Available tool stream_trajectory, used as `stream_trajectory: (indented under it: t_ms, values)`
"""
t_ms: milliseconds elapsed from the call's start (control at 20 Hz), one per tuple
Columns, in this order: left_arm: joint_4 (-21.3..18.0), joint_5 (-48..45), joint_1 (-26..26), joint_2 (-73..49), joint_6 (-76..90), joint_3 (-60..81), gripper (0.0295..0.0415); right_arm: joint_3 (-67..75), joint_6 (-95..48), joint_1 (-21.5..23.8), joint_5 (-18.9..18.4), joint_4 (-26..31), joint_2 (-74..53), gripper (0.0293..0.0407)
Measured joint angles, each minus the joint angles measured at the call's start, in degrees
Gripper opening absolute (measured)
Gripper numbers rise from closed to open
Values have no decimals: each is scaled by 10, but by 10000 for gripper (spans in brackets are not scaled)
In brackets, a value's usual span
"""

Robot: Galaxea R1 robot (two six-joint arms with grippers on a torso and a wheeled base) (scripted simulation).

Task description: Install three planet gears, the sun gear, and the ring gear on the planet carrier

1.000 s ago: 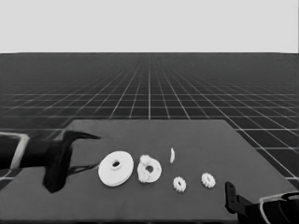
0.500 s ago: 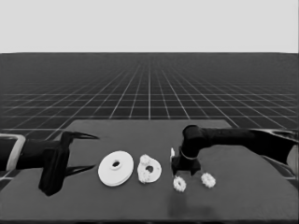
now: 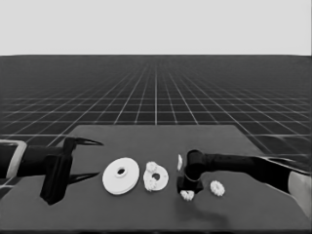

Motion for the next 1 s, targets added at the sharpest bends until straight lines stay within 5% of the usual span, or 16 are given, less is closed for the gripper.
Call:
stream_trajectory:
  t_ms: [100,200,600,750,1000]
  values:
    - [0,0,0,0,0,0,385,-1,-1,-1,1,-1,0,385]
    - [0,0,0,0,0,0,385,-1,-1,-1,1,-1,0,314]
    - [0,0,0,0,0,0,385,-2,-1,-1,1,-2,0,312]
    - [0,0,0,0,0,0,385,70,45,102,-30,99,-17,312]
    - [0,0,0,0,0,0,385,77,50,131,-32,128,-19,312]
